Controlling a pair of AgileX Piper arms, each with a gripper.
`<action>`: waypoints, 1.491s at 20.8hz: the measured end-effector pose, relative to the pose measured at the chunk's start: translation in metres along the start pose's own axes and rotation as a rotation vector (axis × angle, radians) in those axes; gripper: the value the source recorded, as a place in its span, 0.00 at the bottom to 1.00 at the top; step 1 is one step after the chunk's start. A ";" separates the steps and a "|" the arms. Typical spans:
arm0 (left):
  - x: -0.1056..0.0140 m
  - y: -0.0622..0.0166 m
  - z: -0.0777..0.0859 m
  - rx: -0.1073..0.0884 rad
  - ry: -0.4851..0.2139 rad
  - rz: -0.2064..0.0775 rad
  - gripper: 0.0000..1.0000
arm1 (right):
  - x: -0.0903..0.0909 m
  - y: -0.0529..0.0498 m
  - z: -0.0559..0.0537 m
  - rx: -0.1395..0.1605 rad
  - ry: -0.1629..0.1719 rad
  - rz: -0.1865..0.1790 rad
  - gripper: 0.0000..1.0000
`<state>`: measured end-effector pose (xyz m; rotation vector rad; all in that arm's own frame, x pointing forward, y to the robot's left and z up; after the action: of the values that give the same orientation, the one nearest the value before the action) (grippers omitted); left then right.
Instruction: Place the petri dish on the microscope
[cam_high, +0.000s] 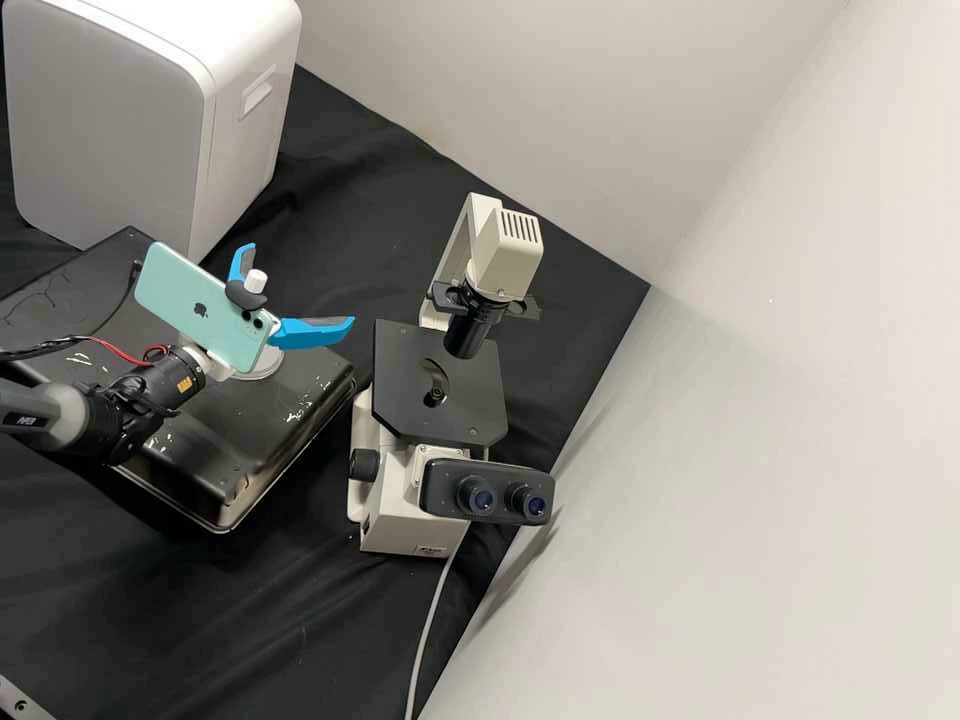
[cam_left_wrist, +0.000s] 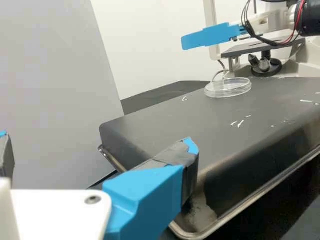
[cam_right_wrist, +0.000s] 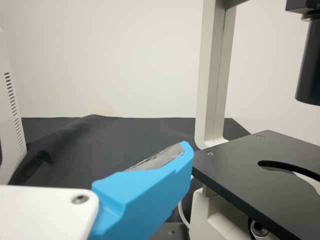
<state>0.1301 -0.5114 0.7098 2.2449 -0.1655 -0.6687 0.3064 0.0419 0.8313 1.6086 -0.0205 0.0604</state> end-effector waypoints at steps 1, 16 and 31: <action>0.000 0.0000 0.000 -0.001 0.003 0.000 1.00 | 0.000 0.000 0.000 0.000 0.000 0.000 1.00; 0.001 -0.0018 -0.003 -0.002 0.023 -0.010 1.00 | -0.015 -0.012 0.003 0.003 0.007 -0.016 1.00; 0.001 -0.0019 -0.003 -0.001 0.023 -0.011 1.00 | -0.045 -0.042 0.024 -0.025 -0.033 -0.066 1.00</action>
<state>0.1320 -0.5088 0.7095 2.2528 -0.1418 -0.6482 0.2644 0.0182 0.7861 1.5844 0.0066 -0.0173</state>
